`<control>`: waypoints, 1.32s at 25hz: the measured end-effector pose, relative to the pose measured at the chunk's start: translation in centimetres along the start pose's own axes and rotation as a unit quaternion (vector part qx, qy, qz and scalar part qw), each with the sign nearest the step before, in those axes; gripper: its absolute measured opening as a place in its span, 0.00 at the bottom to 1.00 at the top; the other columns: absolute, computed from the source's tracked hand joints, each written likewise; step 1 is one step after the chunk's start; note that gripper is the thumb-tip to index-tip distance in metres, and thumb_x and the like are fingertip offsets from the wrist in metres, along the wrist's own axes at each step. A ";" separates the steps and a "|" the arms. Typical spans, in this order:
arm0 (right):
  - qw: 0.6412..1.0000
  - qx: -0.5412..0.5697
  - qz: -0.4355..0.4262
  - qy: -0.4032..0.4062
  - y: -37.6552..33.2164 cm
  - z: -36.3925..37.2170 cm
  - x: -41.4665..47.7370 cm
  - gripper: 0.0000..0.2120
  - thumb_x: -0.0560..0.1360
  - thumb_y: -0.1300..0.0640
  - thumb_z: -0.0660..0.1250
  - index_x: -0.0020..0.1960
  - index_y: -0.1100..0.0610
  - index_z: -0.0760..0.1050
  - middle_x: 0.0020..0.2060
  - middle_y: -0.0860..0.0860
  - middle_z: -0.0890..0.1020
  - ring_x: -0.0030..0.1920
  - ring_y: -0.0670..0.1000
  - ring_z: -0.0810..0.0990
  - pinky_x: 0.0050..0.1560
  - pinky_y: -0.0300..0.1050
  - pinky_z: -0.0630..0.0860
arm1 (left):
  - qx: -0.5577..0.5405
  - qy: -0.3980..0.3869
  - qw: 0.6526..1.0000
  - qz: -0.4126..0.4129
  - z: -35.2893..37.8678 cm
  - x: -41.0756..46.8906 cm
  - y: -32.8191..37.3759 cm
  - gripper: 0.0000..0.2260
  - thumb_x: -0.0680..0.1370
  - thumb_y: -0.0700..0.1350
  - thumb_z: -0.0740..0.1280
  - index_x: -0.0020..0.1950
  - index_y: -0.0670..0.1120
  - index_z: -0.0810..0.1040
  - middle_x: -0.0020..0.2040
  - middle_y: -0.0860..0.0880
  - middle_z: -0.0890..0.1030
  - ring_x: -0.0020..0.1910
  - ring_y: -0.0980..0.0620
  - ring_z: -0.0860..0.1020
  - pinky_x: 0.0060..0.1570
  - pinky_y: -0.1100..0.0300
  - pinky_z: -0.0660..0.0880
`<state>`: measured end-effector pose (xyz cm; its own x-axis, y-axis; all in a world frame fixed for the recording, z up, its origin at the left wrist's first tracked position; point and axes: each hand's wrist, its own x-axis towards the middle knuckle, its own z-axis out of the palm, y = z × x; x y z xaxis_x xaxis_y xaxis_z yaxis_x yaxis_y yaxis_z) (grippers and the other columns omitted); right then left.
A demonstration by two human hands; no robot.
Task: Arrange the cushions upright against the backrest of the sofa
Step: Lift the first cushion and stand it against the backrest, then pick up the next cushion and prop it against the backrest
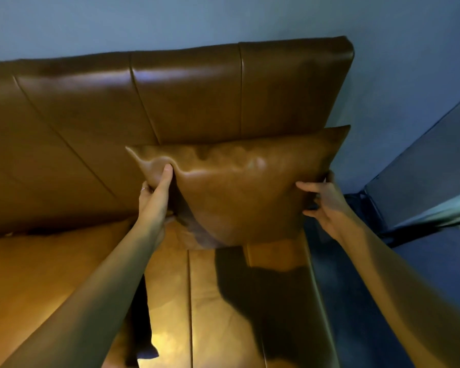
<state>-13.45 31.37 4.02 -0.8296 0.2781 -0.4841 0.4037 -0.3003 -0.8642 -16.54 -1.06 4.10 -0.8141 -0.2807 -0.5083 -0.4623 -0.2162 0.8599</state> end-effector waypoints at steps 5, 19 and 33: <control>0.999 0.029 0.011 0.012 -0.5 0.2 0.0 0.41 0.70 0.59 0.75 0.77 0.46 0.60 0.65 0.49 0.72 0.72 0.62 0.65 0.68 0.76 0.62 | -0.020 -0.028 0.999 -0.026 0.1 0.4 0.2 0.36 0.71 0.66 0.70 0.75 0.56 0.62 0.69 0.50 0.72 0.72 0.41 0.68 0.64 0.35 0.68; 0.970 -0.140 -0.137 0.146 -1.5 3.4 -1.3 0.32 0.78 0.54 0.69 0.77 0.54 0.59 0.69 0.53 0.73 0.68 0.58 0.73 0.69 0.62 0.69 | 0.031 -0.016 0.999 -0.017 0.0 0.5 0.6 0.40 0.74 0.61 0.71 0.80 0.50 0.58 0.72 0.46 0.72 0.71 0.40 0.70 0.67 0.36 0.69; 0.706 -0.610 -0.358 -0.029 8.6 28.7 -12.1 0.31 0.80 0.47 0.62 0.80 0.47 0.55 0.82 0.54 0.52 0.81 0.56 0.47 0.74 0.55 0.43 | 0.144 0.035 0.984 0.095 -20.4 2.9 4.7 0.27 0.78 0.53 0.69 0.75 0.52 0.68 0.74 0.48 0.70 0.72 0.45 0.68 0.63 0.55 0.65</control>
<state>-11.03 -0.75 6.39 -0.9896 -0.0883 0.1132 -0.1249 0.9181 -0.3761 -13.89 -22.00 5.76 -0.8743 -0.3561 -0.3299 -0.3921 0.1173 0.9124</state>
